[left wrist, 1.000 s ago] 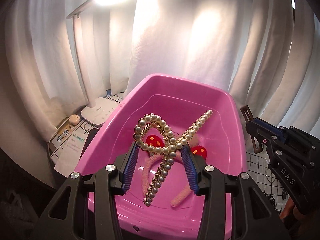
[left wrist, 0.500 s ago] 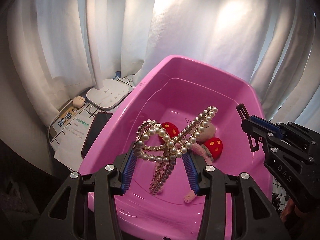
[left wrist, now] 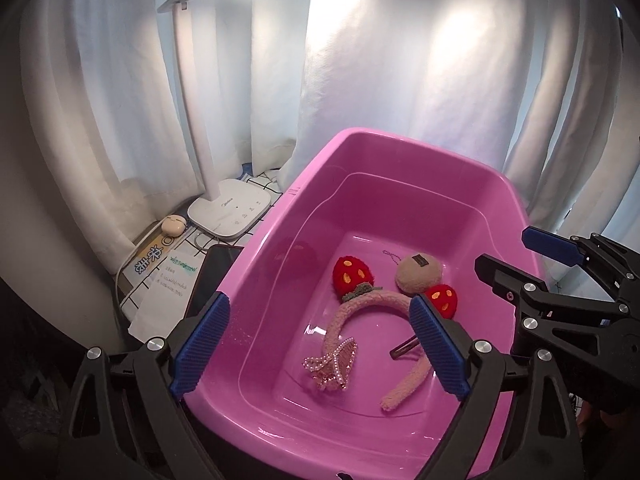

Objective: Organize jewelry
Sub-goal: 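Open the left gripper over the tub while the right drops the hair pin into it, then move the left gripper to a silver bangle while the right approaches the black wristwatch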

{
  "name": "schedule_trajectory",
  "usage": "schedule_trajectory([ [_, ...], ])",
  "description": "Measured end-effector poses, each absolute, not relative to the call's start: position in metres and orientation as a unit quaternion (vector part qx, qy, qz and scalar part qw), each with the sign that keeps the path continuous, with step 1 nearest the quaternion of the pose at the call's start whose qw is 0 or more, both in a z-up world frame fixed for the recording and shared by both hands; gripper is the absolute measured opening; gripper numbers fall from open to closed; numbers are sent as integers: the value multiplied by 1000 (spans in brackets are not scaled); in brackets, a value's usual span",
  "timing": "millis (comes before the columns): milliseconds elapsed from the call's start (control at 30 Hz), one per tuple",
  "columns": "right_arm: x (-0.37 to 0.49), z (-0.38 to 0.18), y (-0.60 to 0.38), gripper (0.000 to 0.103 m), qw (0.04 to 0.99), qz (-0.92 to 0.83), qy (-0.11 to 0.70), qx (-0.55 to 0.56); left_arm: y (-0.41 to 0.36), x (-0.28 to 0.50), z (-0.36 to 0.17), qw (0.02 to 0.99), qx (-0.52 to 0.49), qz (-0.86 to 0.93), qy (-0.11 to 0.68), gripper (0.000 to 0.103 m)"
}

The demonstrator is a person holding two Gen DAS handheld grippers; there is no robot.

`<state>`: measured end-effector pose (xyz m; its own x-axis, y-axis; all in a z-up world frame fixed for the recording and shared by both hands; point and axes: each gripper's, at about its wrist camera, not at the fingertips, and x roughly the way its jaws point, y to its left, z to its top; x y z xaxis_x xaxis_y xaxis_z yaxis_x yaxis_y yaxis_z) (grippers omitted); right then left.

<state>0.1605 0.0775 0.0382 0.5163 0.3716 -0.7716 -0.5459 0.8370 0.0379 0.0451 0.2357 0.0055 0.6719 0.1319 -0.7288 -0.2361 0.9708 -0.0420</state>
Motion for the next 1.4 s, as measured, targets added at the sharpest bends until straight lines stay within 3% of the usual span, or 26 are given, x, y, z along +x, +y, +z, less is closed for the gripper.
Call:
schedule_trajectory([
  [667, 104, 50, -44, 62, 895, 176, 408, -13, 180, 9, 34, 930, -93, 20, 355, 95],
  [1100, 23, 7, -216, 62, 891, 20, 453, 41, 48, 13, 31, 915, -75, -131, 374, 97],
  [1400, 6, -36, -306, 65, 879, -48, 471, 63, -33, 55, -20, 890, -42, -163, 424, 97],
])
